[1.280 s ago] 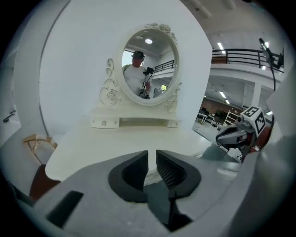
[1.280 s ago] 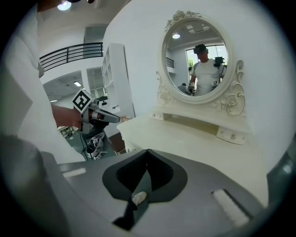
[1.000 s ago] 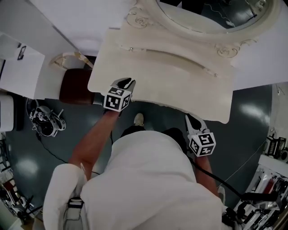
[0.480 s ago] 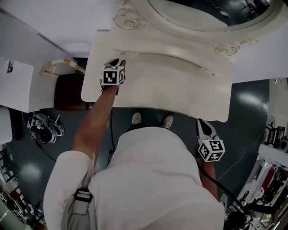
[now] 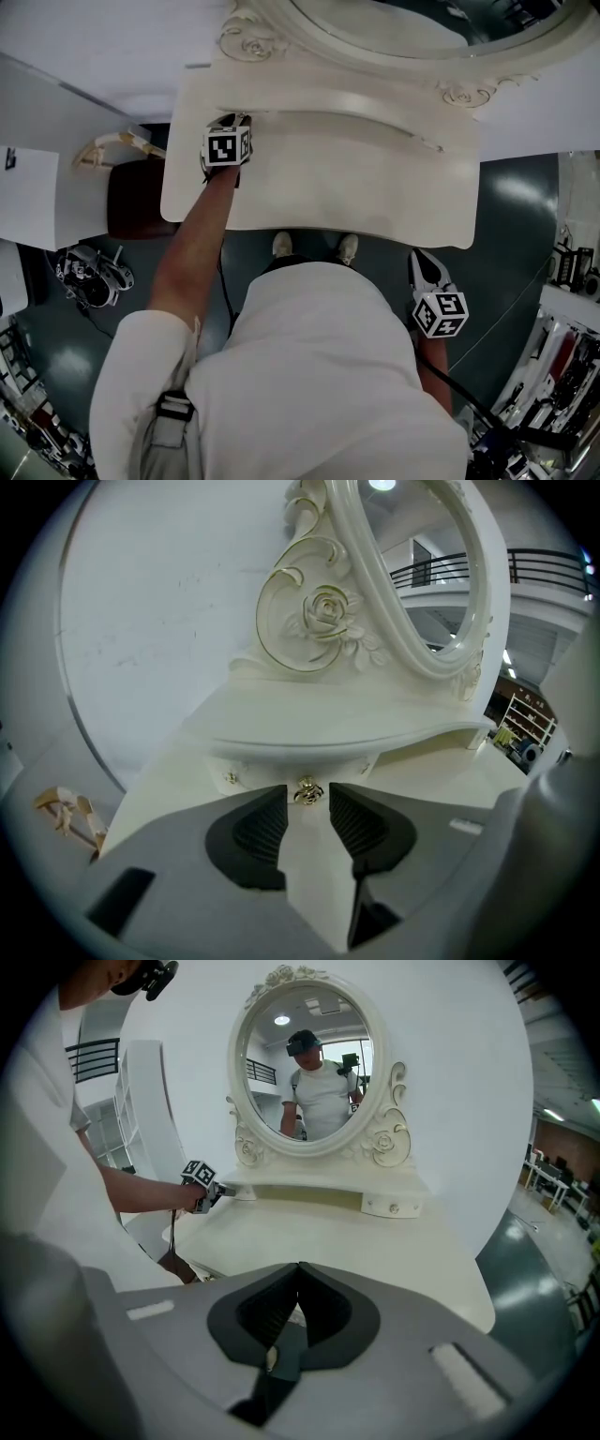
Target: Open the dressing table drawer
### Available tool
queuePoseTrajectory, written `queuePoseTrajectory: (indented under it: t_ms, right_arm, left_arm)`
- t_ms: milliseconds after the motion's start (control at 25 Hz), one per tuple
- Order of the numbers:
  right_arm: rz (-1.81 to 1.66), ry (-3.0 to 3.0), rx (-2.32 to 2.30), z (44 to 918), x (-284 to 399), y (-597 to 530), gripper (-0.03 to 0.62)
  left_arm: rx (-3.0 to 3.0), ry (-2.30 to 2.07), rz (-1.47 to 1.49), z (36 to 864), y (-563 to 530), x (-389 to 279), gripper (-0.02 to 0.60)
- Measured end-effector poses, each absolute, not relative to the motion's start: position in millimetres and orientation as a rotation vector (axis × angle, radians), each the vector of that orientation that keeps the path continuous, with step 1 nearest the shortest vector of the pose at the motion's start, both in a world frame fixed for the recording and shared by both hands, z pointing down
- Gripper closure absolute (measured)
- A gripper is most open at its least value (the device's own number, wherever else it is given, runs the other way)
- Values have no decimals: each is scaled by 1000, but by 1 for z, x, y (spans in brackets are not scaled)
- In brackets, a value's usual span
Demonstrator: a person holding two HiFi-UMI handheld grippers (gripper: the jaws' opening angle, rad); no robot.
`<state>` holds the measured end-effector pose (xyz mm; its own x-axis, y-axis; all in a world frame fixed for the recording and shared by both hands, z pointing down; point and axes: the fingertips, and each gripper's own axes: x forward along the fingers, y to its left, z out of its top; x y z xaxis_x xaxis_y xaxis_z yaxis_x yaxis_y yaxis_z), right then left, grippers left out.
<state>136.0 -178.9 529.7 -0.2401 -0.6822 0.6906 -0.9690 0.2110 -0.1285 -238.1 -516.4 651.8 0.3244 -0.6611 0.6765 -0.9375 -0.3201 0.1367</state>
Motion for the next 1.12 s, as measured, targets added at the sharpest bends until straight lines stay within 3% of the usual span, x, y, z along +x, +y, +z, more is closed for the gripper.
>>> queuePoseTrajectory:
  t_ms: [360, 1120]
  right_arm:
    - [768, -2013, 1485, 532, 129, -196, 592]
    - [763, -2028, 1465, 534, 118, -196, 592]
  left_arm:
    - [2059, -1380, 734, 656, -521, -236, 483]
    - [2096, -1353, 762, 661, -506, -236, 486]
